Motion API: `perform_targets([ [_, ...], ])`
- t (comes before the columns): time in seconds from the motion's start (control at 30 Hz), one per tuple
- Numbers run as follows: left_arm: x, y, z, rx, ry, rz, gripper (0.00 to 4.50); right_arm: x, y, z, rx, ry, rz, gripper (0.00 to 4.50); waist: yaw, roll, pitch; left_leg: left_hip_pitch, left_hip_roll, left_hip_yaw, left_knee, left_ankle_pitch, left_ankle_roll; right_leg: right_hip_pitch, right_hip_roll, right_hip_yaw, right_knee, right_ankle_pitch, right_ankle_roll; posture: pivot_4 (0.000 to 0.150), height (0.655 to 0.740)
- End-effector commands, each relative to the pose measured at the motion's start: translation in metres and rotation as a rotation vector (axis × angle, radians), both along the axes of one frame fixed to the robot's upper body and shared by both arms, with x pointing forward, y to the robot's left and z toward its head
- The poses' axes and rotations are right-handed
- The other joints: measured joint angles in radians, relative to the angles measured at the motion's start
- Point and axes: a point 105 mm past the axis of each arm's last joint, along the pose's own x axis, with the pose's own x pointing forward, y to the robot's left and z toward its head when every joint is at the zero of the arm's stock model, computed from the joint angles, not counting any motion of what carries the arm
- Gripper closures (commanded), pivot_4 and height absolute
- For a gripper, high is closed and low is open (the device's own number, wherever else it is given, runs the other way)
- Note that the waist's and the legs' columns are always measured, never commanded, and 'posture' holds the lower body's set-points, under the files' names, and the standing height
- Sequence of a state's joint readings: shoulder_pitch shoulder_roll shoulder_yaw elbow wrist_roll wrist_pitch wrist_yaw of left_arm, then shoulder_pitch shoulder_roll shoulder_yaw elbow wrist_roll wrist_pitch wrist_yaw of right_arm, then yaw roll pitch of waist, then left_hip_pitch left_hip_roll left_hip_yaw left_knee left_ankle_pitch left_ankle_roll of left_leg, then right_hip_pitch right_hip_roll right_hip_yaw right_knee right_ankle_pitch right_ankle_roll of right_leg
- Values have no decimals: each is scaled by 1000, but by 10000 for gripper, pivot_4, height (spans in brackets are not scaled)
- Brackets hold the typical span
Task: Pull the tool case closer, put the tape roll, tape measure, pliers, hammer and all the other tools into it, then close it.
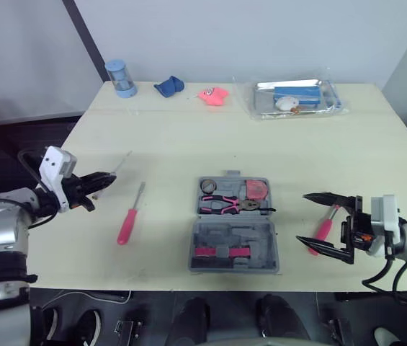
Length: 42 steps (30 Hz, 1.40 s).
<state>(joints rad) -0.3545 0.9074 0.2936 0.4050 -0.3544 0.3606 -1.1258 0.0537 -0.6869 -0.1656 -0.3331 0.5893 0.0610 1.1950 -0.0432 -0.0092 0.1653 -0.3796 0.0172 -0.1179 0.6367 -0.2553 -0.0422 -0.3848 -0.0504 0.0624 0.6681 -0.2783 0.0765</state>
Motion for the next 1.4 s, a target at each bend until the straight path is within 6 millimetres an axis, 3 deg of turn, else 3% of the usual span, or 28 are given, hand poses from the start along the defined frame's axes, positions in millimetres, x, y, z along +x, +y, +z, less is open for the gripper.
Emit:
perform_targets([
  [0.03, -7, -44, 25, 65, 29, -209, 43823, 0, -6, 6, 7, -32, 1, 0, 1, 0, 0, 0, 0, 0, 0, 0, 0, 0, 0, 0, 0, 0, 0, 1500, 7400],
  [0.3, -27, -115, 20, 143, 143, -549, 43823, 1, -9, 6, 6, -47, -30, 0, -4, 0, 1, 0, 0, 0, 0, 0, 0, 0, 0, 0, 0, 0, 0, 1500, 7400],
  [0.63, -33, -172, 3, 222, 160, -779, 43823, -7, -25, 2, -22, -33, -97, 0, 1, -1, 2, -1, 0, 0, 1, 0, 0, 0, 0, 0, -1, 0, 0, 1500, 7400],
  [0.87, -41, -193, -16, 313, 169, -885, 43823, -14, -36, -3, -55, -8, -107, 0, 2, -1, 2, -1, 0, 1, 1, 0, 0, 0, 0, 1, -1, 0, 0, 1500, 7400],
  [1.4, -18, -217, -39, 482, 280, -850, 43823, -13, -29, -9, -60, -18, -97, 0, 3, -1, 2, -1, 0, 0, 2, 0, 0, 0, 1, 1, -1, 0, 0, 1500, 7400],
])
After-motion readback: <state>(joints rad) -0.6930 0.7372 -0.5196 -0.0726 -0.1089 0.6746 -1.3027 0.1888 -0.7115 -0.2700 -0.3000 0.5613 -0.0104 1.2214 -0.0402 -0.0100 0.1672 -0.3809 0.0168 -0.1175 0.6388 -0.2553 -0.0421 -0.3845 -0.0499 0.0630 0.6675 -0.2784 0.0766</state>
